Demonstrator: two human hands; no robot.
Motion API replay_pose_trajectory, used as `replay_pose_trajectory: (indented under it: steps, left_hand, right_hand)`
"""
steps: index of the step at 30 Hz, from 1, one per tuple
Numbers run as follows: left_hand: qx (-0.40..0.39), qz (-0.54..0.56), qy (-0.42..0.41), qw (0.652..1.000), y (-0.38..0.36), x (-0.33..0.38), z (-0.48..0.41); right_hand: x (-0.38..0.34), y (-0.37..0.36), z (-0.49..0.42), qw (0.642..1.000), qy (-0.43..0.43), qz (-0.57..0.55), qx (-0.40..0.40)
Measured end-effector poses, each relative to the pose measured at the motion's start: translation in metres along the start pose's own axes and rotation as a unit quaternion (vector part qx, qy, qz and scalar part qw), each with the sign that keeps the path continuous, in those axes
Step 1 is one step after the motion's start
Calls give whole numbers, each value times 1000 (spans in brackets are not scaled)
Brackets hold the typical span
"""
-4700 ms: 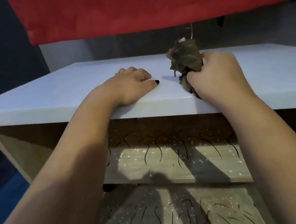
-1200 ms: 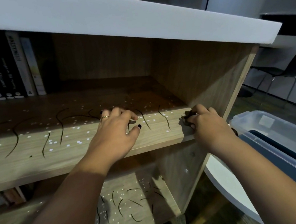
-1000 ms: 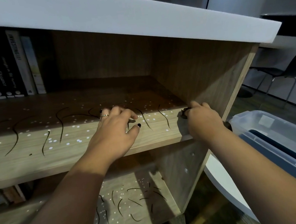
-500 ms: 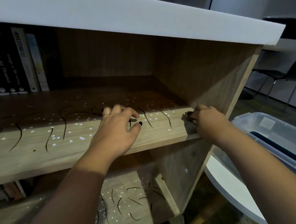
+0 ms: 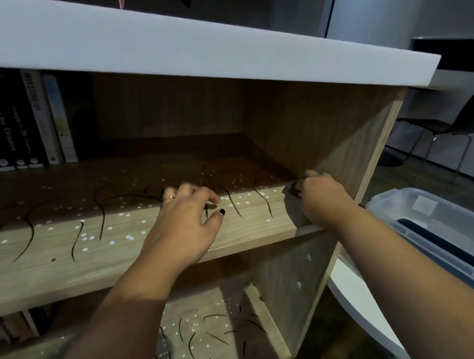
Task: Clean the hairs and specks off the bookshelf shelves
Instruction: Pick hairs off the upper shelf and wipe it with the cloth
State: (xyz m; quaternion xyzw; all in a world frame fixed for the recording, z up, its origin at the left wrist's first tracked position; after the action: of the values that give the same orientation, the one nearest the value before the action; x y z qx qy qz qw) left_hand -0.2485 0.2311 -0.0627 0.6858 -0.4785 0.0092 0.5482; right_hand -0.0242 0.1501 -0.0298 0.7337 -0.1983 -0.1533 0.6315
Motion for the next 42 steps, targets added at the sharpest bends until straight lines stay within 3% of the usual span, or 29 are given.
replay_pose_trajectory:
  steps: [11,13,15,16,19,21,24,26,28,30,36,40,42]
  left_hand:
    - [14,1,3,1000,4,2,2]
    - [28,14,-9,999,6,4,4]
    - [49,49,-32,997,13,11,7]
    - [66,69,-48,994,18,15,9]
    - [134,159,-73,975,29,33,28]
    - [121,283,-10,951,27,46,46]
    - [-13,449,121,885,4,57,73]
    - [-123,535,174,817,-15,62,90]
    - [-165,603,190,757,-26,65,105]
    - [-145,624,192,744,-28,64,112]
    - [-86,576,195,789,-12,51,115]
    - [-139,517,161,829,-7,56,115]
    - [-141,502,153,840,-3,58,112]
  right_hand:
    - [-10,-6,38,997,64,10,50]
    - [-11,-1,59,992,100,-53,46]
    - [-6,11,77,976,79,-205,12]
    - [-4,18,87,949,47,-311,-3]
    - [-5,28,110,811,-18,-584,-26]
    - [-15,28,122,717,-20,-694,-56]
    - [-34,21,138,588,-17,-800,-117]
    - [-43,13,144,543,-13,-830,-125]
    - [-48,7,148,521,-10,-846,-113]
    - [-50,5,150,529,-5,-843,-94]
    - [-39,1,146,615,7,-786,-61]
    - [-42,10,143,753,66,-653,-45]
    - [-39,11,136,800,67,-596,7]
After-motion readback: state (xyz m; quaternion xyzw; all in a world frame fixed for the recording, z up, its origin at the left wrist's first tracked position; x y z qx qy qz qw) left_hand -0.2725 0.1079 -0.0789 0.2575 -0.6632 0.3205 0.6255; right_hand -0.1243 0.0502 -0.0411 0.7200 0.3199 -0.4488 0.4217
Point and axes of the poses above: each hand's wrist, its own z-axis away from the middle knuckle, its own y-axis out of the back of the hand, x = y × z, the point moved 4 cm from there along -z, towards the middle knuckle, and after that the axes turned 1 degree about x, right-handed, at the moved point
